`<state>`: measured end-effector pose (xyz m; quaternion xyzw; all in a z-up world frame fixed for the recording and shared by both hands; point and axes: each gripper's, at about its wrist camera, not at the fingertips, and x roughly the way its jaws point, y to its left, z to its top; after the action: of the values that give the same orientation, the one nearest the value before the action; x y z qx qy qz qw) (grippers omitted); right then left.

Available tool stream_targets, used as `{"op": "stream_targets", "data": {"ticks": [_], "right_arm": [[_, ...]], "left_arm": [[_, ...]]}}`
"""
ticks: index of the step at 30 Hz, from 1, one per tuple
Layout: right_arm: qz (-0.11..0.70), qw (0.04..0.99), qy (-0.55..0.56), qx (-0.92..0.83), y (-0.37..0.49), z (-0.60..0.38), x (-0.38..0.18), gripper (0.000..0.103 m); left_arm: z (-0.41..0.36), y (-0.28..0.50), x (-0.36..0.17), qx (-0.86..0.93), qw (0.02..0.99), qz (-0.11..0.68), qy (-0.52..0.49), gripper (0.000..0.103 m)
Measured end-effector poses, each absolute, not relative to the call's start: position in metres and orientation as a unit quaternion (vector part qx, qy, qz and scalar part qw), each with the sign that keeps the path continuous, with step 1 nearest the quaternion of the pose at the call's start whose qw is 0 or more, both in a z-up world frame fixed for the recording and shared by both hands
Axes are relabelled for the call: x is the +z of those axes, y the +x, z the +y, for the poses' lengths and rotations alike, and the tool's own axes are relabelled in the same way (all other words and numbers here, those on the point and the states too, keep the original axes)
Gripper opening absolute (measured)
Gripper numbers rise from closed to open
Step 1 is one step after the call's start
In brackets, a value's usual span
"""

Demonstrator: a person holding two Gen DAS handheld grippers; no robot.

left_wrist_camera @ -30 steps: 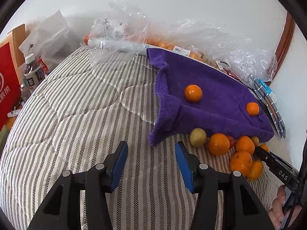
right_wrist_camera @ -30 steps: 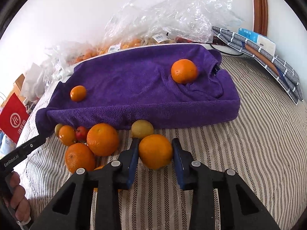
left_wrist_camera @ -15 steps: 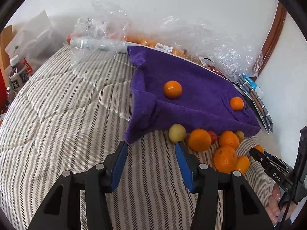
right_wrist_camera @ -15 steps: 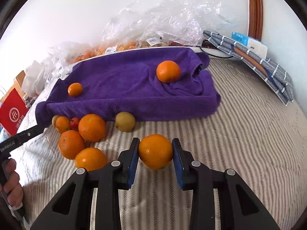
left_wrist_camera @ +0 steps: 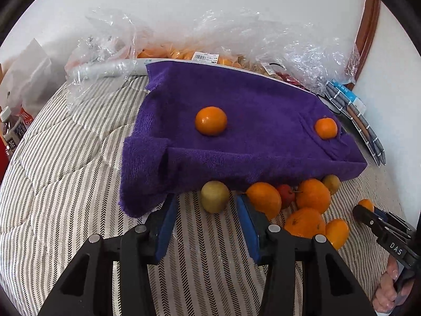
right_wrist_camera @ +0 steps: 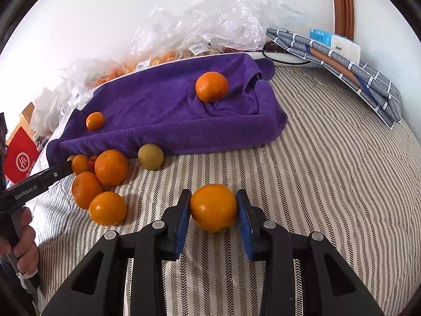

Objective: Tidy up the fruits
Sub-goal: 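Close the right tool on a large orange while the left tool grasps the yellow-green fruit, then carry the orange with the right tool while the left tool carries the yellow-green fruit onto the towel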

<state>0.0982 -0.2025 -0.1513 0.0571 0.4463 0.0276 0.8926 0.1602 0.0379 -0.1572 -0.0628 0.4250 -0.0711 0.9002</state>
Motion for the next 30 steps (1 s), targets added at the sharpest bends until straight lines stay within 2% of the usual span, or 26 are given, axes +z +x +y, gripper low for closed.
{"op": "stream_targets", "data": {"ticks": [5,6,7,8,21,30], "right_arm": [[0.447,0.893,0.049,0.023,0.098,-0.199,-0.151,0.036],[0.448,0.893,0.044,0.021,0.098,-0.197,-0.151,0.036],[0.449,0.893,0.039,0.019,0.098,-0.196,-0.151,0.036],[0.449,0.893,0.036,0.018,0.098,-0.195,-0.151,0.036],[0.438,0.897,0.047,0.033,0.095,-0.198,-0.148,0.034],[0.422,0.903,0.075,0.037,0.091,-0.206,-0.145,0.034]], "left_arm": [[0.04,0.163,-0.159,-0.069,0.902,0.419,-0.081,0.036],[0.04,0.163,-0.159,-0.074,0.901,0.419,-0.085,0.033],[0.041,0.163,-0.159,-0.081,0.9,0.419,-0.09,0.025],[0.042,0.163,-0.16,-0.09,0.898,0.42,-0.097,0.023],[0.05,0.138,-0.139,-0.075,0.931,0.338,-0.113,0.023],[0.061,0.136,-0.134,-0.057,0.937,0.318,-0.131,0.023]]}}
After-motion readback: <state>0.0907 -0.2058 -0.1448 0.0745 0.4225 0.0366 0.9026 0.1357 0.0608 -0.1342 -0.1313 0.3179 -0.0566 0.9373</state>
